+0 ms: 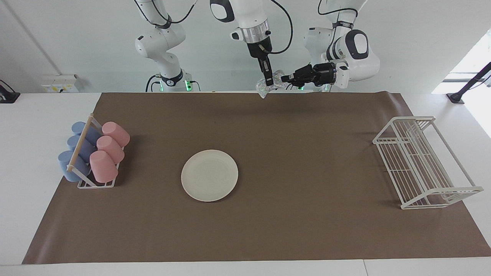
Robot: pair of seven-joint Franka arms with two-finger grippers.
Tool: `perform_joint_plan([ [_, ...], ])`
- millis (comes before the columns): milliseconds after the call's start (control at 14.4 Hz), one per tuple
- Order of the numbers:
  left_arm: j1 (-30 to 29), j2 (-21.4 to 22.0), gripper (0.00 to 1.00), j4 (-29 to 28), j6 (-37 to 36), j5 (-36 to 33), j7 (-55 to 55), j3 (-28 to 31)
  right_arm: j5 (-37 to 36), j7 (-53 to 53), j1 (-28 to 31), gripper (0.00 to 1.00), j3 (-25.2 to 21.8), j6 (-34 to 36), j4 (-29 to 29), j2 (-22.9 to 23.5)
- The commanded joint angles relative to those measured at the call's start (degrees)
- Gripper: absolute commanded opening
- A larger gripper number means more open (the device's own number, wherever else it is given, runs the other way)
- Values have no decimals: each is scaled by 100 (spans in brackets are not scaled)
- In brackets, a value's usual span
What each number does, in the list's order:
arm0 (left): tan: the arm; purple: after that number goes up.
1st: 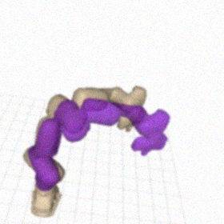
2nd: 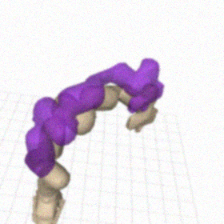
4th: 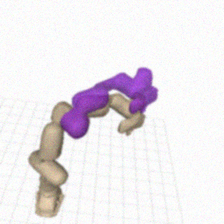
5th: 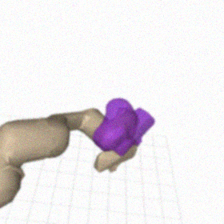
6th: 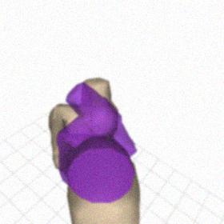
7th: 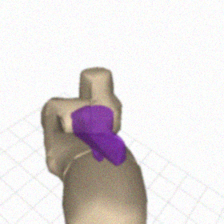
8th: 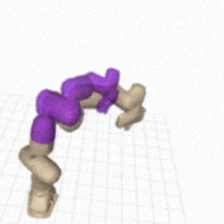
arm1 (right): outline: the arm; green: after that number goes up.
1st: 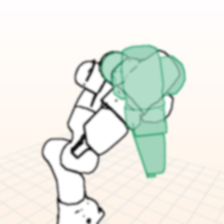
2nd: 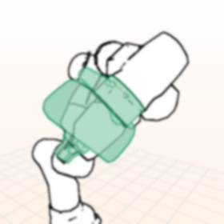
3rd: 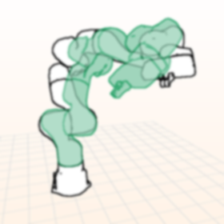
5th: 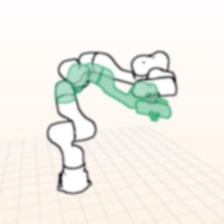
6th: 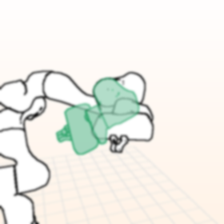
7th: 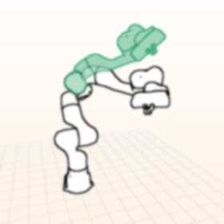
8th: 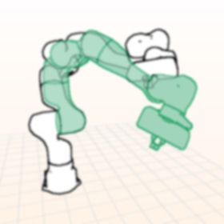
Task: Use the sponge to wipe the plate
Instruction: 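Move the scrubber onto the white plate with the right gripper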
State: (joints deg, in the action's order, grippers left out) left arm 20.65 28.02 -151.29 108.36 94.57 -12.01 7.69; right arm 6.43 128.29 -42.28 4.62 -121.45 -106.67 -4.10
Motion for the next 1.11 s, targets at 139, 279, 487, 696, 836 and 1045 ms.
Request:
perform_joint_plan([
  [139, -148, 177, 100, 196, 142, -886, 911, -74, 61, -706, 228, 0, 3, 16, -73, -47],
  [279, -219, 134, 100, 293, 150, -1228, 1103, -74, 43, -1994, 648, 0, 3, 25, -143, -38],
  [487, -394, -42, 100, 582, 256, -2159, 1298, -83, 60, -3509, 1300, 0, 12, -597, -661, 180],
  [696, -622, -200, 100, 819, 256, -3045, 1412, -83, 60, -4660, 1801, 0, 12, -976, -819, 760],
  [836, -833, -402, 100, 1056, 238, -3855, 1421, -83, 69, -5005, 2004, 0, 12, -1763, -1265, 1059],
  [1045, -1062, -578, 100, 1329, 194, -5014, 1395, -83, 69, -5261, 2136, 0, 12, -2471, -1479, 1402],
])
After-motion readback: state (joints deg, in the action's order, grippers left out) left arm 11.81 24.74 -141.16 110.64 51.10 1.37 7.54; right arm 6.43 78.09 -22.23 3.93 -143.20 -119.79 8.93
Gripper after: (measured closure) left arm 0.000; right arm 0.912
